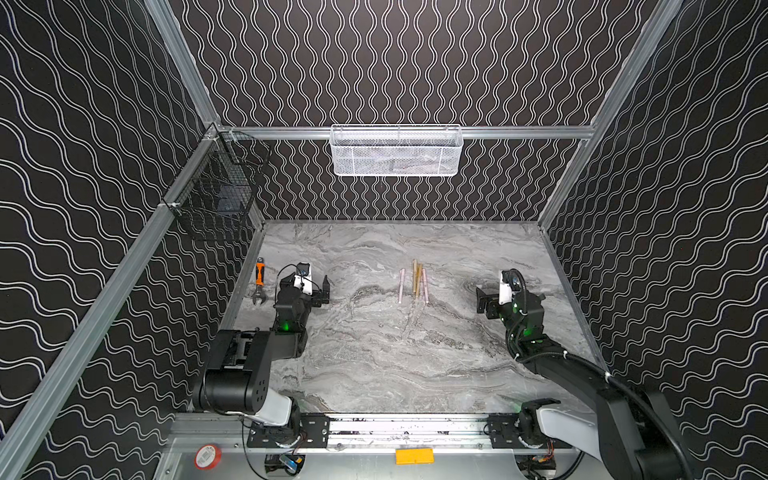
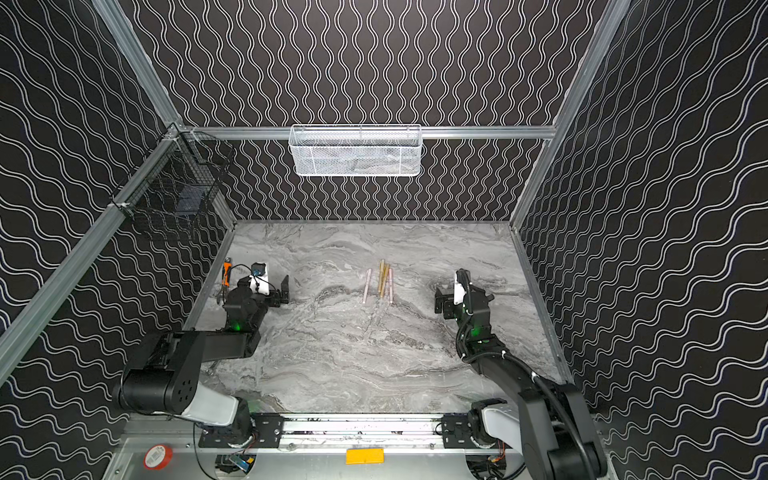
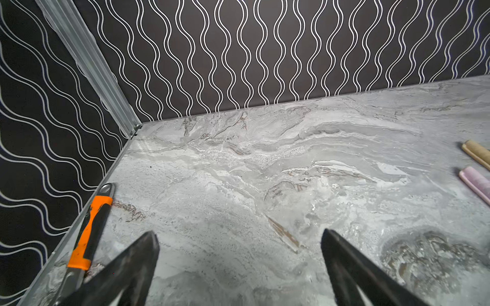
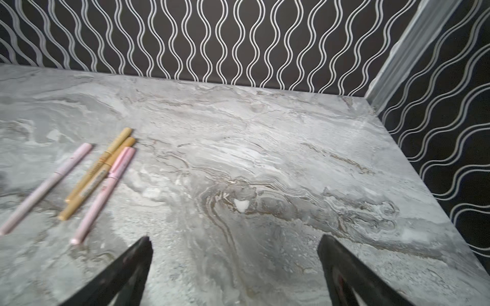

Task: Insert pens into pen caps
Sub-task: Reset both arms

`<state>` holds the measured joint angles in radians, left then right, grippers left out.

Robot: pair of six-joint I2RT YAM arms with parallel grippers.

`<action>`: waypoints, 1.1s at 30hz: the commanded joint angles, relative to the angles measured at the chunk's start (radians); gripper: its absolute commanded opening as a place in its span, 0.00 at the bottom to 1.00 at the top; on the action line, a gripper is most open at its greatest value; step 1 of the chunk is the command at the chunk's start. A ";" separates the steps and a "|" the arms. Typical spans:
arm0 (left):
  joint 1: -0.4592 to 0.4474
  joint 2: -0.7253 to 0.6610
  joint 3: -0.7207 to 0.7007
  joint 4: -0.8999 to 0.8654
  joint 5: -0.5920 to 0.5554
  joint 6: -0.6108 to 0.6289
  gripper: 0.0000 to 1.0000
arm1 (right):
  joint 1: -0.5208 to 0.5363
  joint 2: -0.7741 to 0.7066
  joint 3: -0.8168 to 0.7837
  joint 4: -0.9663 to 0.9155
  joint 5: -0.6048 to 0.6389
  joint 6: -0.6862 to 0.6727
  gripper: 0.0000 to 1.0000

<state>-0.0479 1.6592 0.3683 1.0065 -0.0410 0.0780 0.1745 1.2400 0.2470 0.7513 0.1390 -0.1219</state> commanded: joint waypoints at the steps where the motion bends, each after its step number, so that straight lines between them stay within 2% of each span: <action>1: 0.002 0.002 0.006 0.012 0.010 -0.013 0.99 | 0.000 0.153 -0.126 0.583 0.100 -0.077 1.00; 4: 0.002 0.002 0.007 0.014 0.011 -0.012 0.99 | 0.000 0.352 -0.203 0.968 0.265 -0.039 1.00; 5: 0.002 0.002 0.007 0.014 0.010 -0.012 0.99 | -0.007 0.346 -0.218 0.966 0.281 -0.002 1.00; 7: 0.002 0.002 0.007 0.017 0.010 -0.012 0.99 | -0.016 0.306 -0.220 0.888 0.226 0.008 1.00; 9: 0.002 0.001 0.007 0.011 0.010 -0.012 0.99 | -0.040 0.347 -0.218 0.920 0.132 -0.008 1.00; 11: 0.002 0.001 0.007 0.009 0.010 -0.012 0.99 | -0.070 0.395 -0.187 0.956 0.089 -0.010 1.00; 13: 0.002 0.002 0.006 0.014 0.011 -0.012 0.99 | -0.120 0.302 -0.111 0.655 0.033 0.050 1.00; 14: 0.002 0.002 0.006 0.014 0.010 -0.013 0.99 | -0.160 0.271 -0.010 0.413 -0.020 0.083 1.00; 15: 0.002 0.003 0.009 0.013 0.011 -0.012 0.99 | -0.236 0.283 0.060 0.298 -0.145 0.127 1.00; 16: 0.002 0.002 0.008 0.012 0.010 -0.014 0.99 | -0.294 0.289 0.033 0.371 -0.250 0.146 1.00; 17: 0.002 0.004 0.007 0.013 0.011 -0.012 0.99 | -0.297 0.305 0.013 0.442 -0.237 0.150 1.00; 21: 0.002 0.003 0.007 0.016 0.010 -0.012 0.99 | -0.285 0.281 0.039 0.339 -0.219 0.142 1.00; 24: 0.002 0.003 0.006 0.018 0.012 -0.012 0.99 | -0.282 0.304 0.015 0.439 -0.209 0.140 1.00; 27: 0.002 0.003 0.007 0.014 0.011 -0.012 0.99 | -0.277 0.289 0.026 0.388 -0.202 0.136 1.00; 33: 0.002 0.000 0.007 0.011 0.010 -0.013 0.99 | -0.274 0.297 0.023 0.406 -0.196 0.134 1.00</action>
<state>-0.0475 1.6592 0.3683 0.9932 -0.0406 0.0780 -0.1017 1.5360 0.2668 1.1431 -0.0570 0.0113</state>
